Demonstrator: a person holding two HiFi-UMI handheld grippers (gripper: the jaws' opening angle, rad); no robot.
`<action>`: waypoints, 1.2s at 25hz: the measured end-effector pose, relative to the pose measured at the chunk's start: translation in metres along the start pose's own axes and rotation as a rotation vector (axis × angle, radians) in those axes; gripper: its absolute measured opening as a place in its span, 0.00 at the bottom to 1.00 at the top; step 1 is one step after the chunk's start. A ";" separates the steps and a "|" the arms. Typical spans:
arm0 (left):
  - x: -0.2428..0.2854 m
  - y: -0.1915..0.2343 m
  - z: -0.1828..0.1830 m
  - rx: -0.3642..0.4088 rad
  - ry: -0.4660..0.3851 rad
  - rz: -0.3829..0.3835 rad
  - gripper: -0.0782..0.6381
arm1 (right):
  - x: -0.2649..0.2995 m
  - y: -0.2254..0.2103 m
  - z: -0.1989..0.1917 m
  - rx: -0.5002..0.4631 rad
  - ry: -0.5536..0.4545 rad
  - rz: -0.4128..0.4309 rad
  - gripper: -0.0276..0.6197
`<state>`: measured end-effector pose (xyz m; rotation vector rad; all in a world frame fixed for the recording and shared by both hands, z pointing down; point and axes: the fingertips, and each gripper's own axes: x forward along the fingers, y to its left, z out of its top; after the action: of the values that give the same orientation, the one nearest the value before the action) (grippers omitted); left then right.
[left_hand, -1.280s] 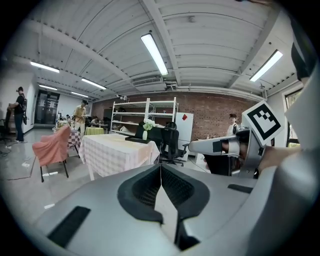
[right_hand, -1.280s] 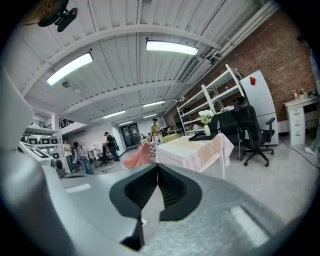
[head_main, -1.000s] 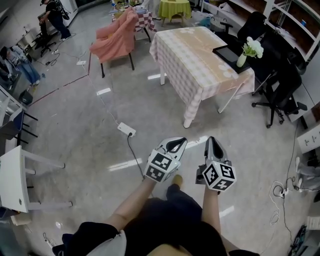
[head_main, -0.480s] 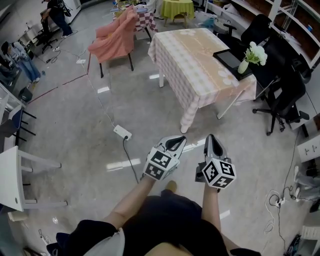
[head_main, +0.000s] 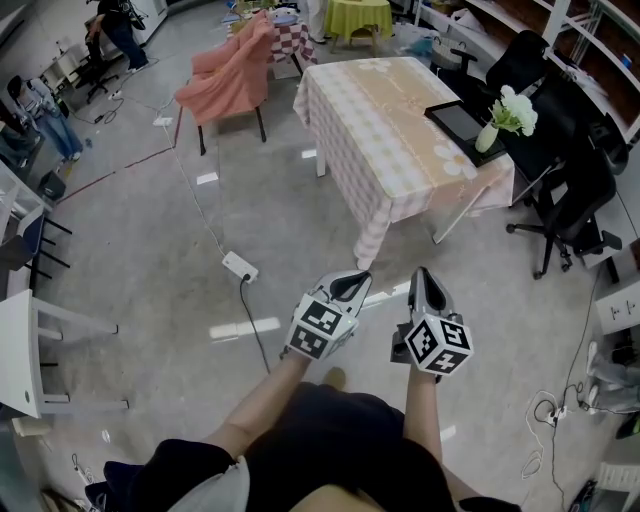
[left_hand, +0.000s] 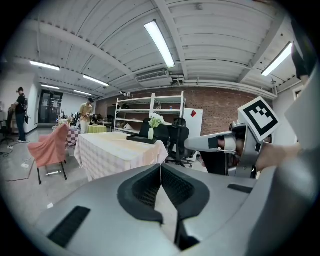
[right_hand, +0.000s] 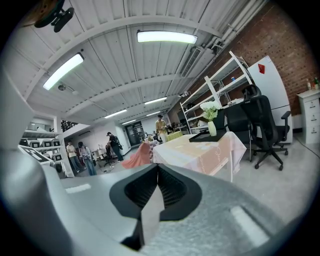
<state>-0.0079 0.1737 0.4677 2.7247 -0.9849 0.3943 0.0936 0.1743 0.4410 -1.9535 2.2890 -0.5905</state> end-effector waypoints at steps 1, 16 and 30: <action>0.003 -0.001 0.001 0.004 -0.007 0.000 0.12 | 0.001 -0.003 0.000 0.003 -0.001 0.000 0.05; 0.011 -0.003 -0.002 0.009 0.008 0.006 0.12 | 0.003 -0.016 -0.004 0.031 0.011 0.003 0.05; 0.033 0.004 0.004 0.001 0.008 0.004 0.12 | 0.016 -0.037 0.001 0.038 0.021 -0.016 0.05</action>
<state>0.0145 0.1500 0.4755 2.7206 -0.9889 0.4058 0.1259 0.1548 0.4559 -1.9596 2.2587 -0.6552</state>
